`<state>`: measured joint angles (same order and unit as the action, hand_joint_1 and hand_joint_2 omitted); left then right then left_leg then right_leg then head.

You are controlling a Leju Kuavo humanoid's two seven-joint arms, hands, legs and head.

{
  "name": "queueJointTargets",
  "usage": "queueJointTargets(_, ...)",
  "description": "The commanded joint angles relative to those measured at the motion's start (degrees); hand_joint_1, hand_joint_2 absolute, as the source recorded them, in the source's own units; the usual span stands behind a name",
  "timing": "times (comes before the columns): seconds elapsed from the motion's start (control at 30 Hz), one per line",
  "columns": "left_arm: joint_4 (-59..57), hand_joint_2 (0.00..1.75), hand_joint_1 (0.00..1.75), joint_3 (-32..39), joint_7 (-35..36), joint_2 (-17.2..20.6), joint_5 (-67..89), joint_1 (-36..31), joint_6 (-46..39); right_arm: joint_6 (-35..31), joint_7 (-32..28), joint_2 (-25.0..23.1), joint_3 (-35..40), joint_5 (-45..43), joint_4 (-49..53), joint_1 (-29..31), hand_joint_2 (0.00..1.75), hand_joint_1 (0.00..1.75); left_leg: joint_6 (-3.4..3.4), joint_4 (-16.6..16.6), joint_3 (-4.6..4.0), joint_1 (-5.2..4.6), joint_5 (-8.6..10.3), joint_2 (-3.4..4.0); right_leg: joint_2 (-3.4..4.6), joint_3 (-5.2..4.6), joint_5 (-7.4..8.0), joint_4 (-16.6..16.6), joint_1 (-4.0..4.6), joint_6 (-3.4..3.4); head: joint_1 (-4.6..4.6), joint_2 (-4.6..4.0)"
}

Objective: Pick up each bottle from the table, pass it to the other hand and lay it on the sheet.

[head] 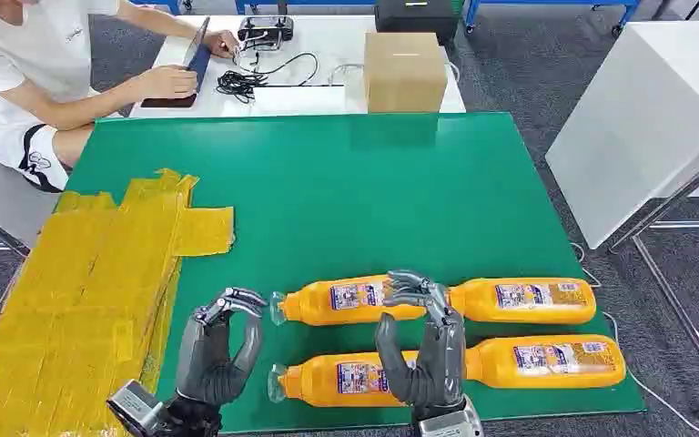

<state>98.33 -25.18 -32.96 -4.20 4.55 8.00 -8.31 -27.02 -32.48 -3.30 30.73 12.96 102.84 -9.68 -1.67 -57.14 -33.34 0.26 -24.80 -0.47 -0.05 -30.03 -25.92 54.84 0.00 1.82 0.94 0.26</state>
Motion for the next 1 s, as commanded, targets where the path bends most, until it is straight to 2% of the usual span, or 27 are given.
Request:
queueJointTargets(0.03, -18.11, 1.75, 1.75, 3.95, 6.11, 2.25, 1.96, -5.71, -3.29, 11.29, 8.4, 3.38, -9.42, -11.3, -16.46, 5.25, 1.75, 1.75, 0.01, 0.26, 0.32, -0.03, 0.07, 0.01, -0.01, 0.32, 0.08, -0.26, -0.03, 0.03, 0.0, 0.0)
queueJointTargets(0.13, -19.46, 1.75, 1.75, 4.74, 4.9, 1.8, 2.13, -6.23, -2.81, 12.8, 7.35, 2.22, -11.21, -10.45, -17.35, 5.33, 1.75, 1.75, 0.03, 0.4, 0.47, -0.02, 0.15, -0.01, -0.04, 0.47, 0.15, -0.41, -0.03, 0.03, 0.02, 0.0)
queueJointTargets(0.2, -18.32, 1.75, 1.75, 4.77, 5.2, 1.59, 2.73, -5.88, -2.46, 12.79, 8.06, 1.73, -11.67, -8.52, -15.78, 4.89, 1.75, 1.75, 0.02, 0.09, 0.06, -0.07, 0.08, -0.05, -0.07, 0.03, 0.03, -0.05, -0.07, 0.01, 0.02, 0.0)
queueJointTargets(0.23, -17.42, 1.75, 1.75, 4.66, 5.89, 1.45, 3.14, -5.65, -2.4, 11.87, 9.32, 1.79, -11.82, -6.28, -14.51, 4.8, 1.75, 1.75, 0.05, 0.11, 0.16, -0.01, 0.05, 0.02, -0.01, 0.13, 0.03, -0.11, -0.01, 0.01, 0.04, 0.0)
queueJointTargets(0.27, -17.09, 1.75, 1.03, 4.7, 6.2, 1.36, 3.37, -5.51, -2.42, 10.57, 10.28, 2.07, -11.81, -3.57, -14.08, 4.88, 1.75, 0.61, 0.04, 0.13, 0.16, -0.02, 0.04, 0.03, 0.02, 0.15, 0.02, -0.12, -0.02, 0.0, 0.0, 0.0)
queueJointTargets(0.3, -16.99, 1.75, 0.0, 4.75, 6.26, 1.26, 3.42, -5.47, -2.45, 10.15, 10.94, 2.35, -11.9, -2.08, -13.78, 5.09, 1.75, 0.0, 0.05, 0.12, 0.21, -0.04, -0.01, 0.1, 0.07, 0.18, 0.0, -0.11, -0.03, 0.0, 0.02, 0.0)
queueJointTargets(0.4, -16.81, 1.75, 0.0, 5.59, 6.38, 0.59, 3.48, -5.19, -2.71, 7.51, 14.82, 3.84, -12.61, 6.23, -13.66, 6.29, 1.75, 0.0, 0.08, 0.15, 0.34, -0.02, -0.05, 0.06, 0.02, 0.36, -0.06, -0.16, -0.02, 0.0, 0.0, 0.0)
queueJointTargets(0.67, -17.44, 1.75, 0.0, 6.64, 6.95, -0.44, 3.95, -5.52, -1.1, 8.55, 23.95, 10.34, -15.14, 24.03, -16.12, 13.43, 1.75, 0.0, 0.03, 0.05, 0.05, -0.04, 0.02, 0.11, 0.08, 0.05, 0.05, -0.08, -0.04, 0.04, 0.02, 0.0)
queueJointTargets(0.87, -18.35, 1.75, 0.0, 6.8, 7.19, -1.07, 4.11, -7.08, 0.83, 14.96, 28.04, 15.31, -11.78, 32.1, -22.08, 23.53, 1.75, 0.0, 0.02, 0.01, 0.0, -0.05, 0.02, 0.16, 0.15, 0.0, 0.06, -0.02, -0.05, 0.02, 0.02, 0.0)
queueJointTargets(1.0, -18.85, 1.75, 0.0, 6.44, 6.6, -1.12, 2.87, -9.09, 3.14, 22.82, 29.52, 17.61, -4.83, 36.45, -32.85, 33.88, 1.75, 0.0, 0.04, 0.02, 0.06, -0.05, 0.02, 0.26, 0.24, 0.06, 0.09, -0.03, -0.04, 0.02, 0.0, 0.0)
